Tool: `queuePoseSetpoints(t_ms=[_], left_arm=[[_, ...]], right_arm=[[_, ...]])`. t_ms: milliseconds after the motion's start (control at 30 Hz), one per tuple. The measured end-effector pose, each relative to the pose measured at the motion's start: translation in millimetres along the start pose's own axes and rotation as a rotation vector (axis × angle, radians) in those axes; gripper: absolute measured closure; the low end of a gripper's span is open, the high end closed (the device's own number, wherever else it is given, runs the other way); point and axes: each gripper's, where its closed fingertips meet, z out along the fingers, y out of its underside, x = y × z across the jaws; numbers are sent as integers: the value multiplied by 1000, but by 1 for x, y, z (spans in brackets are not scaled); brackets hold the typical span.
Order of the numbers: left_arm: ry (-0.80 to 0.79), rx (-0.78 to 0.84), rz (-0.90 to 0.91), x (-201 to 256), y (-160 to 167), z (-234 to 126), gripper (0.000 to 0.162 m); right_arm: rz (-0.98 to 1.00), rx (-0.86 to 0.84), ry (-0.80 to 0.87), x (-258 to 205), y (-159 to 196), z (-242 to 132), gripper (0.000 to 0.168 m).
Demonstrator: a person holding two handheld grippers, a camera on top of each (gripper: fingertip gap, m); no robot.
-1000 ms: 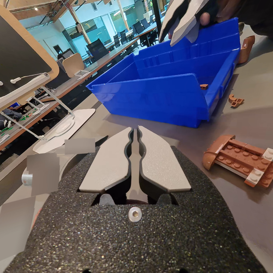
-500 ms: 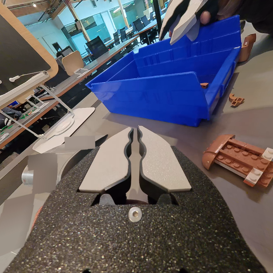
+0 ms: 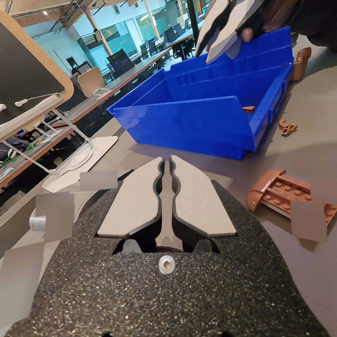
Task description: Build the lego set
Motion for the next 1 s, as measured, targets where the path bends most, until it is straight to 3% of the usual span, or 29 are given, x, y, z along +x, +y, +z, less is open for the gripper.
queuePoseSetpoints(t_ms=[533, 700, 1000], left_arm=[[3, -8, 4, 1, 1, 1, 157], [2, -7, 4, 1, 0, 0, 157], [-2, -8, 5, 1, -1, 0, 157]], right_arm=[[-39, -3, 30, 0, 0, 2, 146], [-73, 16, 14, -4, -3, 0, 155], [-90, 66, -150, -35, -14, -1, 162]])
